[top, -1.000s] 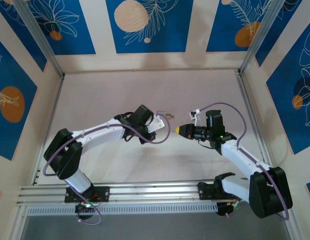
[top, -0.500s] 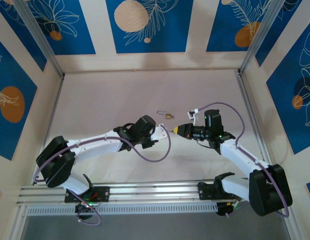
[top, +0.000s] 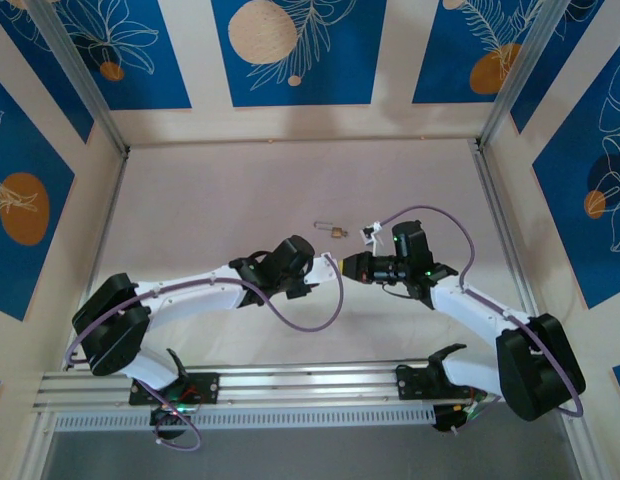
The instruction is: Unlock with the key
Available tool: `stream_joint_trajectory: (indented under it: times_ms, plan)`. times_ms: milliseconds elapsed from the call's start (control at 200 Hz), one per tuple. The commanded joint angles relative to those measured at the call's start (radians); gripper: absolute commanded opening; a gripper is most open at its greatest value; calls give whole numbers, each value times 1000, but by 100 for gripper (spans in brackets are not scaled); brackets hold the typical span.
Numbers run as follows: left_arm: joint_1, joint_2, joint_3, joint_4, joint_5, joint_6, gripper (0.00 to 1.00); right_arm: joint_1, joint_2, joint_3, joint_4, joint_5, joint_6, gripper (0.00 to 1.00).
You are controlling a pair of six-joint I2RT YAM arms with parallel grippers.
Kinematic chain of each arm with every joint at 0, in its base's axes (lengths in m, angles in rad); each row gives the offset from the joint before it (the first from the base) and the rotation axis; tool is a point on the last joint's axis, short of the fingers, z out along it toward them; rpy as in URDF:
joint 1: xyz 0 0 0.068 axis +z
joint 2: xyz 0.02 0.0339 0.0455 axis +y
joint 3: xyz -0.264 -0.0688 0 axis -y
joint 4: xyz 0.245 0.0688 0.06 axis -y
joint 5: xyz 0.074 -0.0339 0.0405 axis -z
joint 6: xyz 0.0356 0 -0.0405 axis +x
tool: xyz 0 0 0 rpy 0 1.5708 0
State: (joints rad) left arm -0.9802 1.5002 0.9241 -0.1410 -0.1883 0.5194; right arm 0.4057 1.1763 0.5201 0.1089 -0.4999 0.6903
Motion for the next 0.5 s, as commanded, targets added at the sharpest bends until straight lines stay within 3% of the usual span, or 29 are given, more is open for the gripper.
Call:
stream_joint_trajectory:
  times_ms: [0,495]
  plan:
    - [-14,-21,-4,17,-14,18,29,11,7,34,12,16,-2,0]
    - [-31,-14,-4,12,-21,24,29,16,29,37,33,23,8,0]
